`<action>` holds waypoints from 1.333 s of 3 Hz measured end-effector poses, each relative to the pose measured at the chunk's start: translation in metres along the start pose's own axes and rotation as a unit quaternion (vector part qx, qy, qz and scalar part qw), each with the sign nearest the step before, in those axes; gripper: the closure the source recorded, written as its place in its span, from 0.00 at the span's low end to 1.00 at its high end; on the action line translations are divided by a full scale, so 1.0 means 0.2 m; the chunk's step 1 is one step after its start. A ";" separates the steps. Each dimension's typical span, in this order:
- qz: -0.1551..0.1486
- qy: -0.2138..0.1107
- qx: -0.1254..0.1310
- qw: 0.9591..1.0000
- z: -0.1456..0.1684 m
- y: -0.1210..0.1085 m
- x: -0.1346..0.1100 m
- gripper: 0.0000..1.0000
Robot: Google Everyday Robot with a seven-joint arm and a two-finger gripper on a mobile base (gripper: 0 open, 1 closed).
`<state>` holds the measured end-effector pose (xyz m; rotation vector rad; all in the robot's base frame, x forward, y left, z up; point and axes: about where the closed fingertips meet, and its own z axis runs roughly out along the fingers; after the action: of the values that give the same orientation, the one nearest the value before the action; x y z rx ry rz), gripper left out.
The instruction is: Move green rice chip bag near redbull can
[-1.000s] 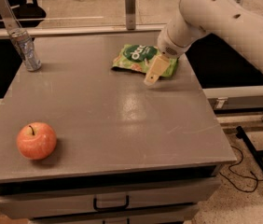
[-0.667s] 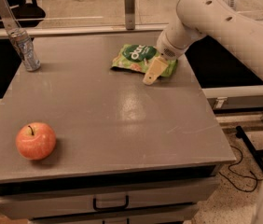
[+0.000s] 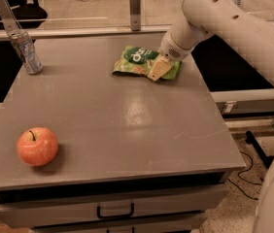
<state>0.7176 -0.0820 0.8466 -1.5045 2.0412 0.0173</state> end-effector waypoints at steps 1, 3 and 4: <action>0.000 0.000 0.000 1.000 0.00 0.00 0.00 0.88; -0.079 -0.091 0.089 0.989 -0.70 -0.03 -0.26 1.00; -0.081 -0.092 0.087 0.989 -0.69 -0.02 -0.27 1.00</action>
Offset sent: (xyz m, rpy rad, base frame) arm -0.0572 0.0166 0.1780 0.1034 -0.3360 0.1800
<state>0.6690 -0.0842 0.9864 -1.4966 1.7254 -0.0820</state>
